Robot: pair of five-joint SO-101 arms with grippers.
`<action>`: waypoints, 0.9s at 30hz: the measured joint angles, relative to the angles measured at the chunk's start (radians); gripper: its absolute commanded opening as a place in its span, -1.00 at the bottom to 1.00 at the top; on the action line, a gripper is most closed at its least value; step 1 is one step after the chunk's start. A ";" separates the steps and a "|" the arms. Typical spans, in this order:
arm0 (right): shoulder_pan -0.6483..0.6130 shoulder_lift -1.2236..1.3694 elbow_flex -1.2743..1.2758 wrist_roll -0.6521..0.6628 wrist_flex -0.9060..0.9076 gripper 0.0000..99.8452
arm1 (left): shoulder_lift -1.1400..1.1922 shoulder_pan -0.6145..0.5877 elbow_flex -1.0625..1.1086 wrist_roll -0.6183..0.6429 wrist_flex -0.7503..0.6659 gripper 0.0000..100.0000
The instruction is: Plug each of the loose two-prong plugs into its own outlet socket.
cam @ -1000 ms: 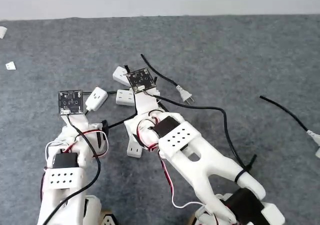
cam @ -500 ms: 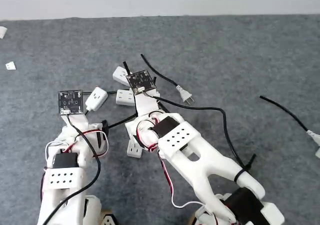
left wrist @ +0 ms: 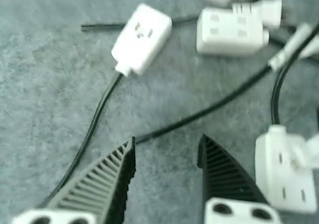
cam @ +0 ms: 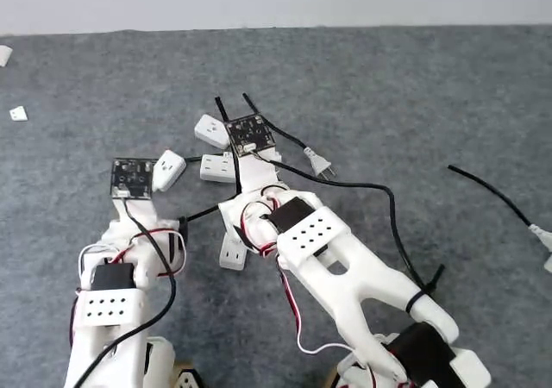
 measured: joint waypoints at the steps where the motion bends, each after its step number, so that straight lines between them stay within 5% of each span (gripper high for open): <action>1: 0.000 -0.002 0.000 0.017 0.014 -0.98 | 0.000 0.000 0.000 -0.008 0.017 -0.61; 15: -0.092 -0.278 0.069 0.212 0.155 -0.98 | 0.321 0.017 -0.183 -0.137 0.080 -0.62; 27: -0.115 -0.285 0.074 0.232 0.181 -0.98 | 0.419 0.097 -0.236 -0.362 0.144 -0.62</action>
